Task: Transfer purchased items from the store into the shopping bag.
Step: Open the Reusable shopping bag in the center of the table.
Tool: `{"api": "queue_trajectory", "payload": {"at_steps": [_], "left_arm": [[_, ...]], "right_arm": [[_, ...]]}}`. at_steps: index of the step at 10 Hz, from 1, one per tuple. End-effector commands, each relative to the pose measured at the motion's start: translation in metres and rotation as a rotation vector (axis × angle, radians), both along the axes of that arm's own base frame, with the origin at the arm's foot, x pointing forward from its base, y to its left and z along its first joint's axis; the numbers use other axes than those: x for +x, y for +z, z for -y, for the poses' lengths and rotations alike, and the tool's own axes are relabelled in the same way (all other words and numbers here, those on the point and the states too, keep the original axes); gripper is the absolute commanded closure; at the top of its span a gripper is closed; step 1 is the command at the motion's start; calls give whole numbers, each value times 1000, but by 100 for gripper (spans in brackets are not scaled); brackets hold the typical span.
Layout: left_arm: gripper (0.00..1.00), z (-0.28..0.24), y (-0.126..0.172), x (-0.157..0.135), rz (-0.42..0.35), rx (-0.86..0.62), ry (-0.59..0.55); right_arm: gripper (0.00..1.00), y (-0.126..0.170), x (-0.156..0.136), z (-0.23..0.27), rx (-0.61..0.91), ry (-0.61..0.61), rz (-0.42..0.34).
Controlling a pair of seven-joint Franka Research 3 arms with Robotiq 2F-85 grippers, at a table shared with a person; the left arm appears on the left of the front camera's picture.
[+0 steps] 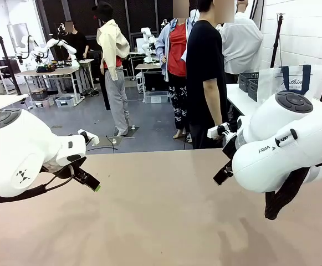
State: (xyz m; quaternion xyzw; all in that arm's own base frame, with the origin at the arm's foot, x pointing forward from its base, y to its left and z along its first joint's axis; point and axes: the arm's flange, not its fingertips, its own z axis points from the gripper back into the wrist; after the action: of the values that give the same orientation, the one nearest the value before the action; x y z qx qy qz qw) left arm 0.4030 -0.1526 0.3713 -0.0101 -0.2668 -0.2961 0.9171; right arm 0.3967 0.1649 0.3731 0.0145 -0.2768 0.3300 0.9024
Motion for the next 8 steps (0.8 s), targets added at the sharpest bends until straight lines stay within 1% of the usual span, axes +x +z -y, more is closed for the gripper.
{"api": "queue_trajectory", "payload": {"at_steps": [1,8], "left_arm": [[0,-1,0,0,0,-1,3],[0,-1,0,0,0,-1,3]], "right_arm": [[0,0,0,-1,-2,1,1],[0,0,0,-1,-2,1,1]]}}
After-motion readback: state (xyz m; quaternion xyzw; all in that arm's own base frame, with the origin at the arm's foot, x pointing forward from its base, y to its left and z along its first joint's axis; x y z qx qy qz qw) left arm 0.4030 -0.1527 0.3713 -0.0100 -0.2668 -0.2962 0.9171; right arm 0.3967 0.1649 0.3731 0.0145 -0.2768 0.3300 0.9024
